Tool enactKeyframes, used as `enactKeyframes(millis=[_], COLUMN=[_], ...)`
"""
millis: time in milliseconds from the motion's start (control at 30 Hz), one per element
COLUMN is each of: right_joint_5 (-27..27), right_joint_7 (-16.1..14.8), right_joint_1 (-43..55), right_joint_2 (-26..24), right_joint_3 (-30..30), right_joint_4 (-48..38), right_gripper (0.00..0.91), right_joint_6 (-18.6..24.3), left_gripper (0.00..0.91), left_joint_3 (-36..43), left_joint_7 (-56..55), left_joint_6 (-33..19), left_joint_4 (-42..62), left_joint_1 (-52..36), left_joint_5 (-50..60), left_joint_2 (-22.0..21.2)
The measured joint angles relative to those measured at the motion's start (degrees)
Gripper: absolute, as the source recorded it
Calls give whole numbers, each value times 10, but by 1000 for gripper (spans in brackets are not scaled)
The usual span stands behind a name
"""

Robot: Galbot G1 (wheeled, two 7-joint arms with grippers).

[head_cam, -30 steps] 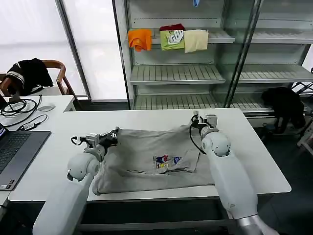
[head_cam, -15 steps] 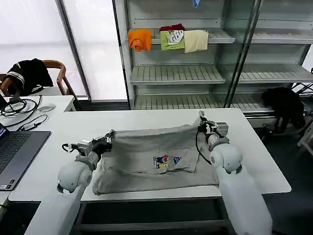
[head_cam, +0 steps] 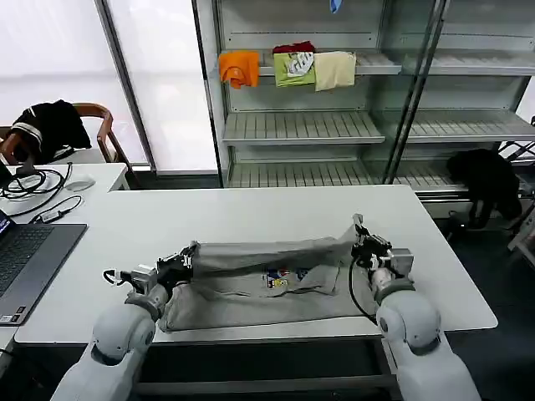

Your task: Fold and organize the clothes.

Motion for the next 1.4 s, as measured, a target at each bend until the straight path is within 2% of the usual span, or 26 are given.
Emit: enactKeyframes(millis=[700,733,767,800,833,867,900,1400], right_joint_5=[-29,-31,-33,-35,-37,-38,-39,-38], right_joint_7=[21,21,21,21,21,21,21,28], right_joint_1=[-109,-110,-111,-112,-112,-113,-113,-119], right_joint_2=[12,12,13,13,13,13,13,6], right_joint_3=[-2,-2,-3,-3,-3,-3,-4,9], right_joint_4=[3,2,0,-1,-3,-5,-5,28], right_gripper=[0,0,0,0,393,867,907,907], right_joint_6=[32,34,36,38,40,43,44,52], left_gripper=[20,151,786,786,907,907,907,907], left_joint_3=[-13,-13,-13,-13,-12,-11,-11,-24], left_joint_7=[11,11,11,11,11,11,11,-6], left_joint_6=[-20,-21,-21,-22,-22,-21,-21,-4], left_joint_4=[-23,-23,-23,-24,-24,-26,-27,-64], left_joint_1=[84,85,86,87,87,87,87,95], left_joint_5=[43,45,48,50,52,54,56,61], left_joint_2=[-17,-17,-18,-19,-20,-21,-22,-33])
